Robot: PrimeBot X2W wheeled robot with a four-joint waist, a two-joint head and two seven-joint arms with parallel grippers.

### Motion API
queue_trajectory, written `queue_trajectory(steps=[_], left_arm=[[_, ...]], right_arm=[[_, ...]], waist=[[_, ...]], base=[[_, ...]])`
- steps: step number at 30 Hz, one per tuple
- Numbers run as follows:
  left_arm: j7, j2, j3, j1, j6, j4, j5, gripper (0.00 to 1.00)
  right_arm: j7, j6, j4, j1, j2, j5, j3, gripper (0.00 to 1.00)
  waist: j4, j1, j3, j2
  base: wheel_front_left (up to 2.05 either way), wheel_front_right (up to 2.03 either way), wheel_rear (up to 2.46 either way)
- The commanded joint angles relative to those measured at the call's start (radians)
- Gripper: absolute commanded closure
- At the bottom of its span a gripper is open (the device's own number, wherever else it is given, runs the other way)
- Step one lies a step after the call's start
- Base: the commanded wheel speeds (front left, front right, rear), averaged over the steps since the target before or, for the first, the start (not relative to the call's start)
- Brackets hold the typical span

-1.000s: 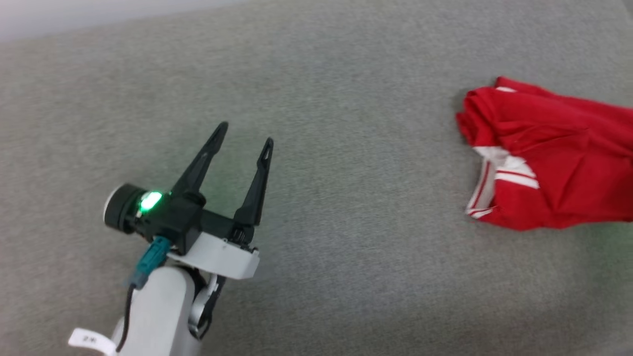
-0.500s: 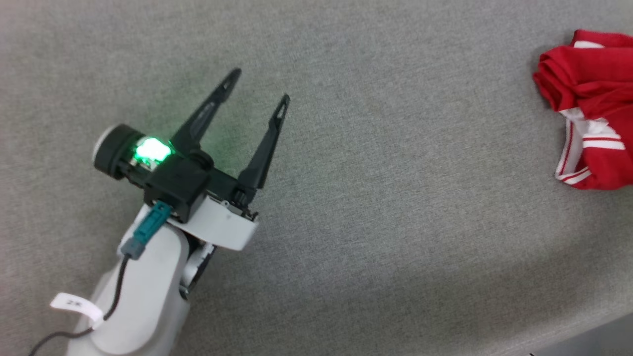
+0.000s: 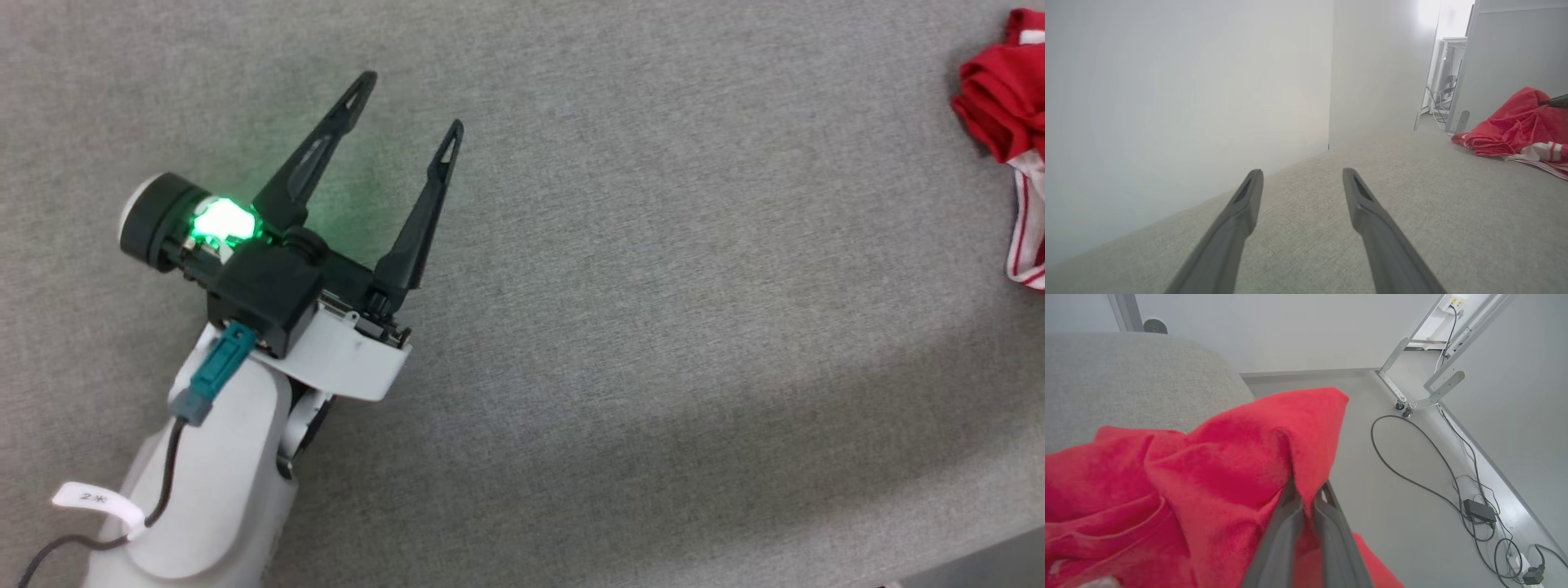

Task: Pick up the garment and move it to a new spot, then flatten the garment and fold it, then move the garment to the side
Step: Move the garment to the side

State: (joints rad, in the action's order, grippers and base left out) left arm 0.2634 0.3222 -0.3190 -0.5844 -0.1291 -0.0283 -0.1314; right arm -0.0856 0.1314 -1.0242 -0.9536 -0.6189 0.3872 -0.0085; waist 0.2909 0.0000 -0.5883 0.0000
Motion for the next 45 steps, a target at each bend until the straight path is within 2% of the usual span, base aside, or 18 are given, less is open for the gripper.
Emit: queue_trajectory(steps=[1,4,5,6,7,8,16,26,32,36,45], left_arm=[[0.001,-0.001,0.005,0.007,-0.002,-0.004,0.006,0.00],[0.001,-0.011,0.013,0.020,-0.002,-0.017,0.000,0.00],[0.001,-0.015,0.016,0.022,-0.002,-0.021,-0.003,0.00],[0.001,-0.018,0.019,0.027,-0.002,-0.025,-0.007,0.00],[0.001,-0.023,0.021,0.034,-0.002,-0.030,-0.009,0.00],[0.001,-0.028,0.024,0.040,-0.002,-0.035,-0.011,0.00],[0.001,-0.099,0.071,0.111,-0.002,-0.071,-0.022,0.00],[0.001,-0.185,0.166,0.290,-0.001,-0.121,-0.017,0.00],[0.001,-0.207,0.226,0.395,-0.002,-0.186,-0.038,0.00],[0.001,-0.212,0.254,0.438,-0.002,-0.199,-0.046,0.00],[0.001,-0.209,0.304,0.528,-0.002,-0.205,-0.060,0.00]], right_arm=[[-0.013,-0.001,-0.025,-0.013,0.016,-0.011,0.005,1.00],[-0.022,-0.001,-0.064,-0.021,0.025,-0.018,0.029,1.00],[-0.025,-0.001,-0.073,-0.021,0.026,-0.018,0.036,0.89],[-0.030,-0.001,-0.082,-0.019,0.025,-0.015,0.042,0.60],[-0.034,-0.001,-0.089,-0.018,0.023,-0.012,0.048,0.24],[-0.041,-0.001,-0.093,-0.017,0.019,-0.010,0.056,0.00],[-0.071,-0.001,-0.079,0.013,-0.012,-0.001,0.147,0.00],[-0.101,-0.001,0.012,0.170,0.046,0.087,0.312,0.00],[-0.149,-0.001,0.063,0.303,0.071,0.160,0.369,0.00],[-0.164,-0.001,0.090,0.351,0.084,0.187,0.381,0.00],[-0.180,-0.001,0.260,0.455,0.164,0.219,0.434,0.00]], waist=[[-0.008,0.0000,-0.003,0.0000],[-0.015,0.0000,0.005,0.0000],[-0.017,0.0000,0.009,0.0000],[-0.020,0.0000,0.014,0.0000],[-0.023,0.0000,0.021,0.0000],[-0.026,0.0000,0.030,0.0000],[-0.068,0.0000,0.140,0.0000],[-0.170,0.0000,0.308,0.0000],[-0.245,0.0000,0.404,0.0000],[-0.273,0.0000,0.446,0.0000],[-0.301,0.0000,0.543,0.0000]], base=[[0.00,0.00,0.00],[0.00,0.00,0.00],[0.00,0.00,0.00],[0.00,0.00,0.00],[0.00,0.00,0.00],[0.00,0.00,0.00],[0.00,0.00,0.00],[0.00,0.00,0.00],[0.00,0.00,0.00],[0.00,0.00,0.00],[0.00,0.00,0.00]])
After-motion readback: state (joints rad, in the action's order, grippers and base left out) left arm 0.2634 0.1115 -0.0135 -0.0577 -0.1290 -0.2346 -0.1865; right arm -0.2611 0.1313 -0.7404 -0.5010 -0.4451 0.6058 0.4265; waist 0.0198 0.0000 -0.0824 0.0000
